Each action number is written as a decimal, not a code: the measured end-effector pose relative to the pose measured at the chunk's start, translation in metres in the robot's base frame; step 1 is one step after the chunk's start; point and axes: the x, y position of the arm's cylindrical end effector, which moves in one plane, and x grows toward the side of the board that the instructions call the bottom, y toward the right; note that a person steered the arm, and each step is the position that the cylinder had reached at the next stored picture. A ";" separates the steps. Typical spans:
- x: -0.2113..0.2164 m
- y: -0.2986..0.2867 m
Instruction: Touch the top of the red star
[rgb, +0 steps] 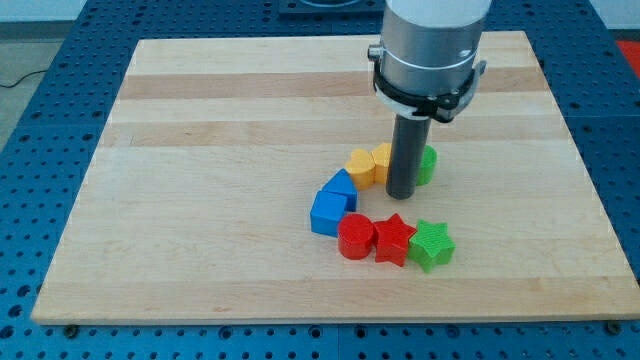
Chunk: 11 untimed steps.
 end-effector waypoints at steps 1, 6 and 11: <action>0.000 -0.003; 0.021 -0.015; 0.040 -0.015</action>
